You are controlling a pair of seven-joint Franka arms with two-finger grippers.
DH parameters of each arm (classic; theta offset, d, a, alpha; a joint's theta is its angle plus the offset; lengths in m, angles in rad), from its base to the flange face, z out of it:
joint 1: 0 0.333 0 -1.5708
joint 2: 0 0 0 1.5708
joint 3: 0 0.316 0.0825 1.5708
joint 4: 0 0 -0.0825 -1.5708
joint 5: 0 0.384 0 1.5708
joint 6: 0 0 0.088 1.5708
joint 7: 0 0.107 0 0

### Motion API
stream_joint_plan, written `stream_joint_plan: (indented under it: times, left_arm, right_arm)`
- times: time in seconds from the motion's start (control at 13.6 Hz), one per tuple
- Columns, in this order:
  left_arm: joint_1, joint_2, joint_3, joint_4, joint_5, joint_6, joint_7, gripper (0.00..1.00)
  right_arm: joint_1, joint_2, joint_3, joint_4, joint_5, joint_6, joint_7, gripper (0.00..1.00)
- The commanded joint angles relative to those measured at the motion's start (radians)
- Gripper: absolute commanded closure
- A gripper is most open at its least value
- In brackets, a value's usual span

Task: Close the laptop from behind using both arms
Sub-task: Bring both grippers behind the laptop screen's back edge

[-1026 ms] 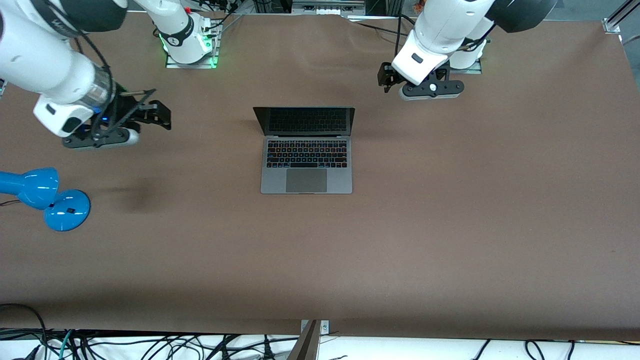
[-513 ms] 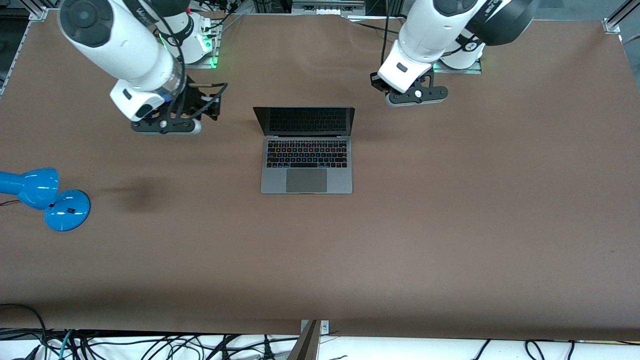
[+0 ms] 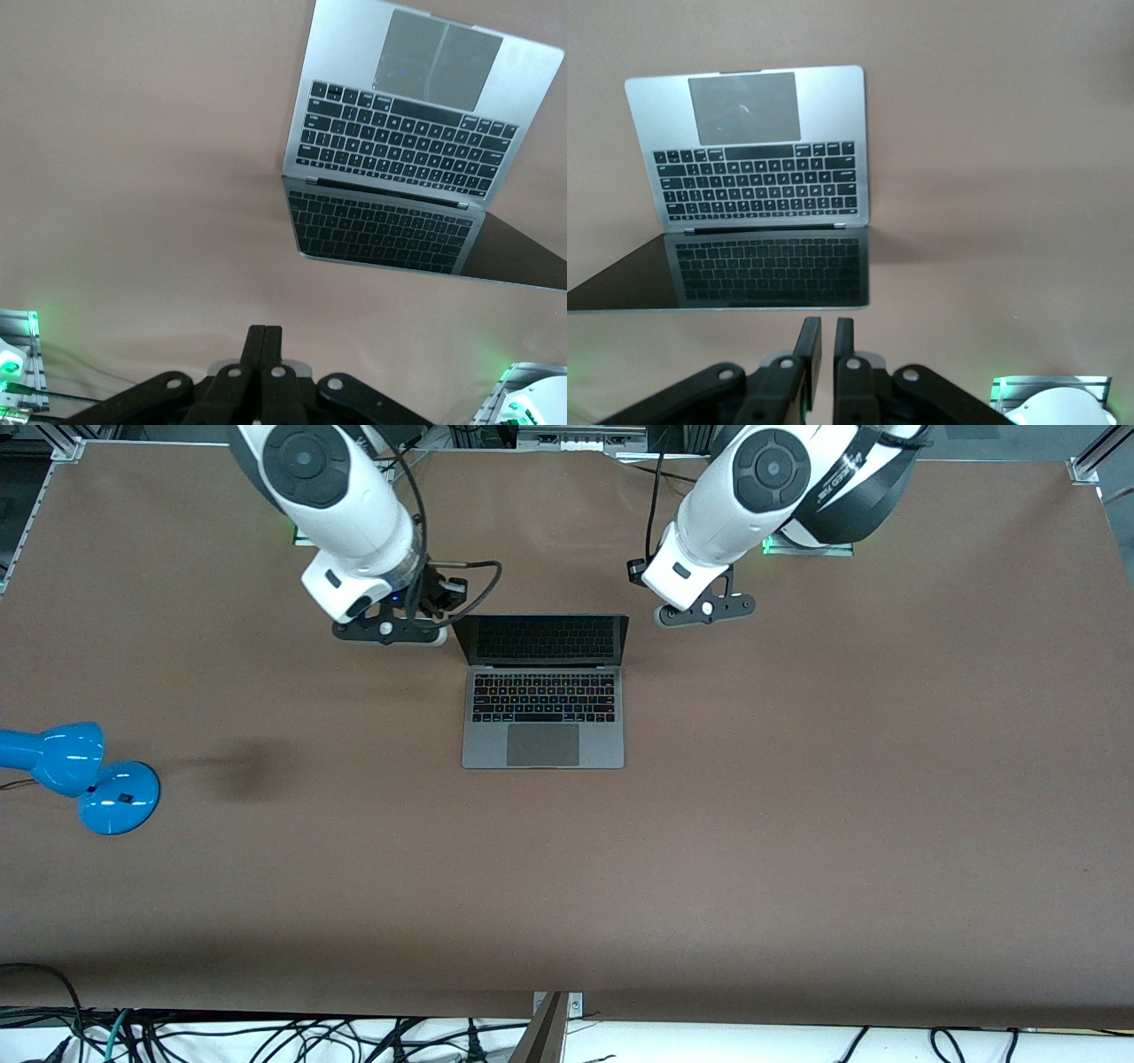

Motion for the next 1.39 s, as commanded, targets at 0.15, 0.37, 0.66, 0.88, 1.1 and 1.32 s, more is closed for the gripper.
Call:
stream_joint_plan:
  times: [0.15,0.37,0.66,0.88,1.1,1.32]
  left_arm:
    - [-0.016,0.060,-0.016,0.013,-0.046,0.019,-0.056,1.00]
    - [-0.042,0.091,-0.017,0.013,-0.046,0.052,-0.059,1.00]
    - [-0.051,0.109,-0.017,0.009,-0.046,0.055,-0.106,1.00]
    - [-0.071,0.129,-0.017,0.007,-0.046,0.055,-0.128,1.00]
    - [-0.082,0.157,-0.017,0.001,-0.043,0.092,-0.130,1.00]
    - [-0.096,0.187,-0.017,0.001,-0.031,0.112,-0.147,1.00]
  right_arm:
    - [0.086,0.030,-0.004,-0.005,0.010,0.010,0.018,0.95]
    - [0.125,0.061,-0.004,-0.005,0.010,0.012,0.018,1.00]
    - [0.134,0.121,-0.002,-0.010,0.010,0.012,0.015,1.00]
    - [0.134,0.155,-0.002,-0.044,0.011,0.027,0.000,1.00]
    - [0.134,0.176,-0.002,-0.056,0.011,0.030,-0.017,1.00]
    - [0.134,0.178,-0.001,-0.067,0.028,0.027,-0.031,1.00]
